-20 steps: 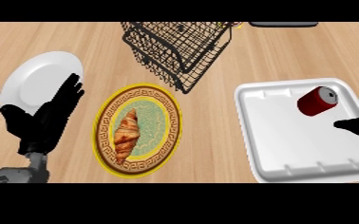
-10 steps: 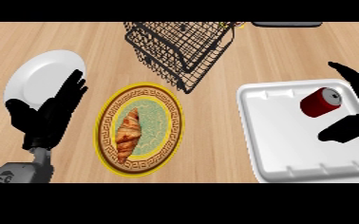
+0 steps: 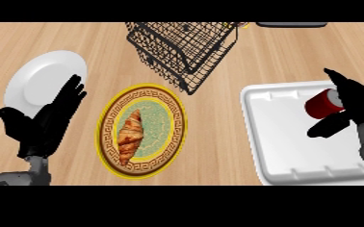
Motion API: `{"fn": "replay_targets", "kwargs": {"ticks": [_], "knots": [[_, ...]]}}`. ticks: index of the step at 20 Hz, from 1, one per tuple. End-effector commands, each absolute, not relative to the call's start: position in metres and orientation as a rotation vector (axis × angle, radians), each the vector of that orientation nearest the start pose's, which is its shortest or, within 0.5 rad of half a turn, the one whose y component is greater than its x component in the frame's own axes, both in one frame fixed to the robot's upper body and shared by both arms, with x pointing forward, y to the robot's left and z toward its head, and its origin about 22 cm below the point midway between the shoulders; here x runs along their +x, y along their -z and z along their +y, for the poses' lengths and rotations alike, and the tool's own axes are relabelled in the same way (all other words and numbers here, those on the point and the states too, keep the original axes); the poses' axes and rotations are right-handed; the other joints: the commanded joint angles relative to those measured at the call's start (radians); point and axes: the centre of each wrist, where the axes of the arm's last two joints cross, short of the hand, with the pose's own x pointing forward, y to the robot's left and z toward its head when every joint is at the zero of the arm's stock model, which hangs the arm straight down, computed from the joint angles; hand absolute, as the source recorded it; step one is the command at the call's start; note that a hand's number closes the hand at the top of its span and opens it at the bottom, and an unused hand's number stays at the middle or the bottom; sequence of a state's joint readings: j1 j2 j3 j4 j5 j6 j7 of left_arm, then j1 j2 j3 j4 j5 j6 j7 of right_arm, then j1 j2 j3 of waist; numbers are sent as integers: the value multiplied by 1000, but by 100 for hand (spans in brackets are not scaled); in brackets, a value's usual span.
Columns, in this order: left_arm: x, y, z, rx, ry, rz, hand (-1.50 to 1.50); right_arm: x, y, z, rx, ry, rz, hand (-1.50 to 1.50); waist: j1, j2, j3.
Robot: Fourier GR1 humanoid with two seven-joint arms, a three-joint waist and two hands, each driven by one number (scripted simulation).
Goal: Pick the can from the tray and place it in the tiered basket
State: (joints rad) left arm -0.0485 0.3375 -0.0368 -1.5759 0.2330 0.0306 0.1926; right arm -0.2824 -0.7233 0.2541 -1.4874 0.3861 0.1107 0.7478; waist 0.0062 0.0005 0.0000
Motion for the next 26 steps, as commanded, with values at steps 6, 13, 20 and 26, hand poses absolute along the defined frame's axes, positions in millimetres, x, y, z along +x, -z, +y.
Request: {"fn": "replay_targets", "kwargs": {"ticks": [6, 13, 20, 26], "knots": [[252, -35, 297, 79, 85, -1428, 0, 295, -64, -335, -1031, -758, -788, -150, -6, -1, 0], [273, -34, 280, 99, 120, -1433, 0, 322, -46, -326, -1110, -758, -819, -150, -4, 1, 0], [249, -35, 287, 58, 104, -1429, 0, 313, -28, -355, -964, -825, -694, 150, 0, 0, 0], [265, -38, 290, 72, 90, -1419, 0, 324, -27, -347, -995, -954, -681, 150, -2, 0, 0]]}}
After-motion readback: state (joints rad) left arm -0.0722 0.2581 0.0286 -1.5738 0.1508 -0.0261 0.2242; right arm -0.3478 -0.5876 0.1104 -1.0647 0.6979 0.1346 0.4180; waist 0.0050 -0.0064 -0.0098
